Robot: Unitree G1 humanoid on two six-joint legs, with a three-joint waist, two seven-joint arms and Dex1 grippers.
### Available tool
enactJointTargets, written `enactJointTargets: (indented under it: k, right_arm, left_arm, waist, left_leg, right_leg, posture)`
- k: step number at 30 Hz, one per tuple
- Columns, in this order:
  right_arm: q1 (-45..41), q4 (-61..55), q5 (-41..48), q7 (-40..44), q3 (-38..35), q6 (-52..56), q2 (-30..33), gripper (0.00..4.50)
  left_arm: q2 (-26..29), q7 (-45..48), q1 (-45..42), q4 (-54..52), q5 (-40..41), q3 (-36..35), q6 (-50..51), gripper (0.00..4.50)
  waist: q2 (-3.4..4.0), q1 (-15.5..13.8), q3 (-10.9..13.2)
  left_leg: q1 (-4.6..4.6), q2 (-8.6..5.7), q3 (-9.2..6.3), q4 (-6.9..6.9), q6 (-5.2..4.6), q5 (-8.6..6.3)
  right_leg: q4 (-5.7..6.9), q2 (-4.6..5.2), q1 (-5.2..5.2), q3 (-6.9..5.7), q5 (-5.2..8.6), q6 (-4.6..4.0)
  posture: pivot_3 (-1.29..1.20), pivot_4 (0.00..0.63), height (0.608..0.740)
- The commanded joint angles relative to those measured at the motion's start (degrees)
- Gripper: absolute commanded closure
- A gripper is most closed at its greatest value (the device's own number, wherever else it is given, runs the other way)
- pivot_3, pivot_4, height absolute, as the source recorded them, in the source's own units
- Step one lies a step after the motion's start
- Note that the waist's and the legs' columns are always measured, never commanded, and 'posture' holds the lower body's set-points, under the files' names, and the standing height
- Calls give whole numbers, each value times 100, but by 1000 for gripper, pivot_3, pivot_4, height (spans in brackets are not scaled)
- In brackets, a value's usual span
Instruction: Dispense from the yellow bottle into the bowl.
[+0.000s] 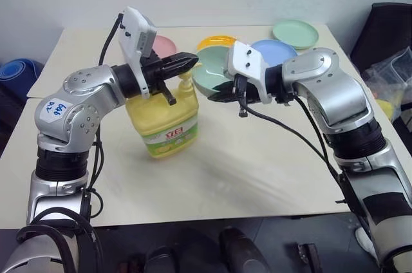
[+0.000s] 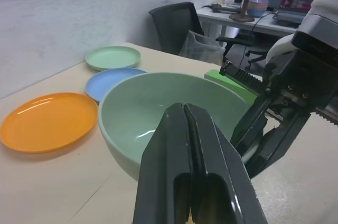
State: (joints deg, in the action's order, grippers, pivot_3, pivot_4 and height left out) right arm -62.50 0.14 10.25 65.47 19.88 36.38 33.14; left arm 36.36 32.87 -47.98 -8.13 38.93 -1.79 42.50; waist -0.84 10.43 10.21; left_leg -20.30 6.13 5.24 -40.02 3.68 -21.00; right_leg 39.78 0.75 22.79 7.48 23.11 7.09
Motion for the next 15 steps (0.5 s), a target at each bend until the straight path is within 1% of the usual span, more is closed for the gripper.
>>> enactJointTargets:
  k: [1, 8, 11, 15]
  right_arm:
    - [-208, -27, 28, 87, -52, -37, -83, 4500]
    - [-441, 579, -171, 50, -34, -331, -341, 4500]
    - [-559, 731, -202, 61, -48, -405, -452, 4500]
    - [-628, 817, -239, 71, -57, -464, -559, 4500]
  left_arm:
    - [109, 159, 135, -193, -54, -53, 160, 4463]
    - [30, 29, 463, -304, -149, 19, 506, 4463]
    - [20, -47, 547, -351, -254, 69, 544, 4463]
    - [-12, -160, 769, -363, -193, 35, 802, 4463]
  waist:
    - [0, 21, 0]
    - [1, 78, -1]
    - [1, 77, -1]
    - [1, 74, -3]
  left_leg:
    - [0, 1, -1, 0, 0, 0]
    - [7, 7, -3, -2, 0, 0]
    - [10, 6, -3, -3, 0, 0]
    - [14, 7, -8, -4, 0, 0]
  right_leg:
    - [0, 0, 0, 0, 0, 0]
    - [3, -4, -3, -1, 0, 0]
    - [4, -4, -6, -1, 0, -1]
    - [6, 0, -13, -7, 0, -1]
  posture:
    - [0, 150, 740]
    - [0, 150, 740]
    - [0, 150, 740]
    - [0, 150, 740]
